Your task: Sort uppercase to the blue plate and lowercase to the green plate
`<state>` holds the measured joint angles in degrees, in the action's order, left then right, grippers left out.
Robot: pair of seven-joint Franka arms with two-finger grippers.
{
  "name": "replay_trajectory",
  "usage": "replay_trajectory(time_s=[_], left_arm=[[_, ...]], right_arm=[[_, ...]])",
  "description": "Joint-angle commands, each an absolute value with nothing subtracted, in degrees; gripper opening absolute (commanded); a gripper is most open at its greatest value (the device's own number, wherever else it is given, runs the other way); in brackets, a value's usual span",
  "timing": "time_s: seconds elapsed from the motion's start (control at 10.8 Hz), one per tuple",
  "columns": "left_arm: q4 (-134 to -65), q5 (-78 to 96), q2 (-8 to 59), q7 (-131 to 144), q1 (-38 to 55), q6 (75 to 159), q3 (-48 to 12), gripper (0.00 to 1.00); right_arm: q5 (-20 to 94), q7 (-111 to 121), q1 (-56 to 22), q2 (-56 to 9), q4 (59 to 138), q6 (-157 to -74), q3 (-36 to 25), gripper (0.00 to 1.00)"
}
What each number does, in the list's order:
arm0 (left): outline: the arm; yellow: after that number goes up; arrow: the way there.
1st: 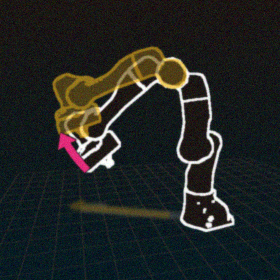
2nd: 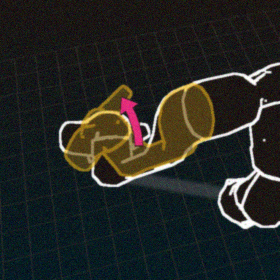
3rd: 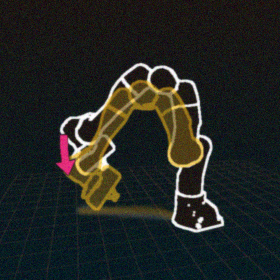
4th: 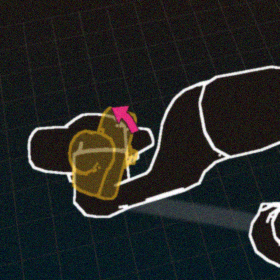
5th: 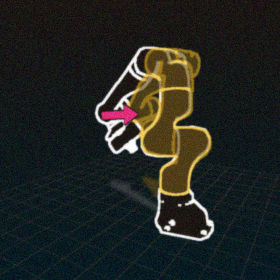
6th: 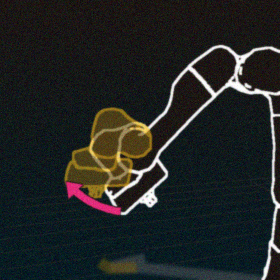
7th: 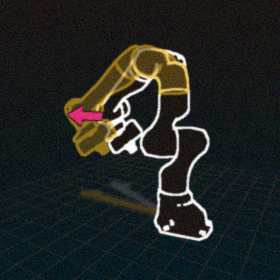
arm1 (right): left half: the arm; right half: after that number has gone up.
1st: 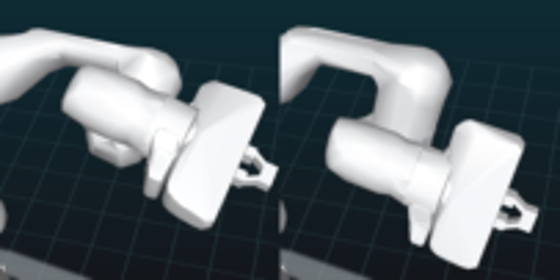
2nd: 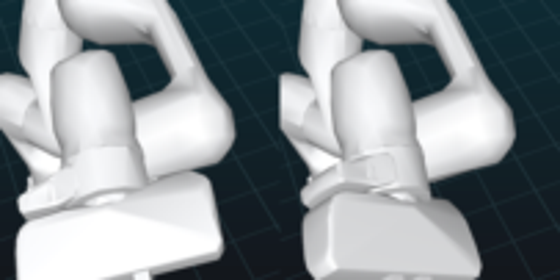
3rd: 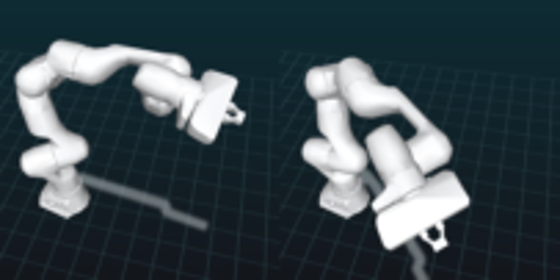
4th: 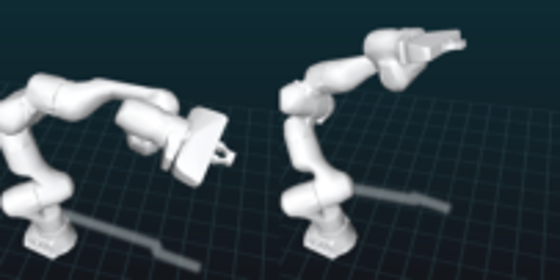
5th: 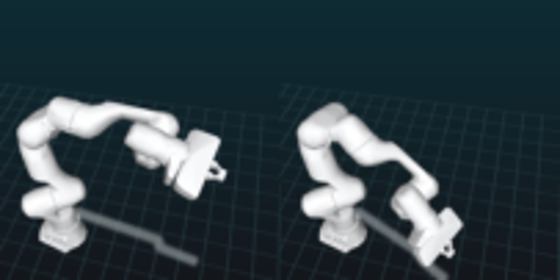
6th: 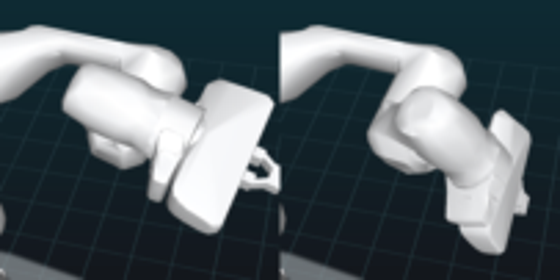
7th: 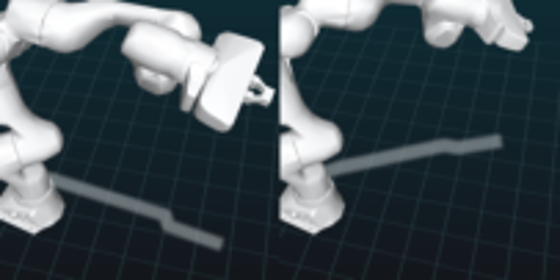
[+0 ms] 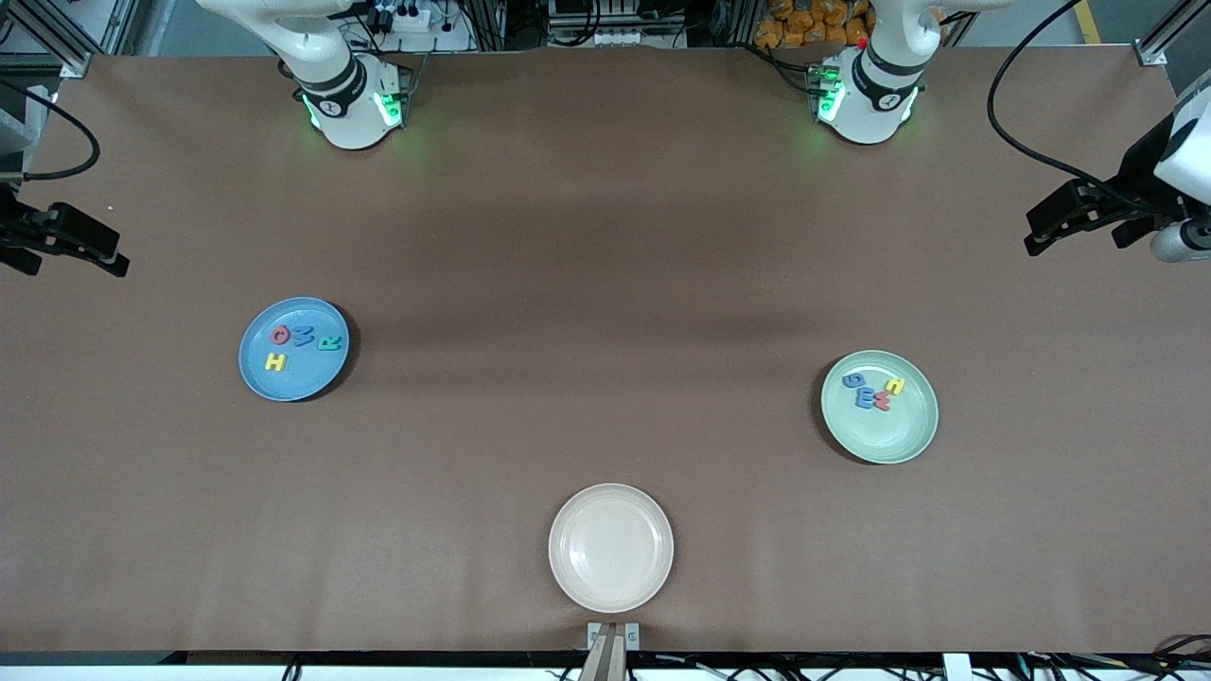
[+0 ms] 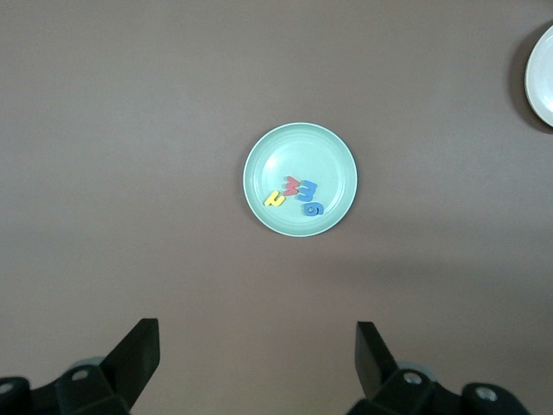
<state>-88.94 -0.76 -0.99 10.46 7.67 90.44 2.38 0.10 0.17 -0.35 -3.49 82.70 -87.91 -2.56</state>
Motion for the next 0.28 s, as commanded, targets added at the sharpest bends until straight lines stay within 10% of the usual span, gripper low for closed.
replay_trajectory(time_s=[0.0,0.19], left_arm=[[-88.7,-0.6,-1.3,11.6,8.1,90.6,2.8,1.0],[-88.7,-0.5,-1.4,11.5,8.1,90.6,2.8,1.0]], right_arm=[[-0.3,0.4,0.3,-3.5,81.3,-87.0,-2.0,1.0],[-0.3,0.4,0.3,-3.5,81.3,-87.0,-2.0,1.0]])
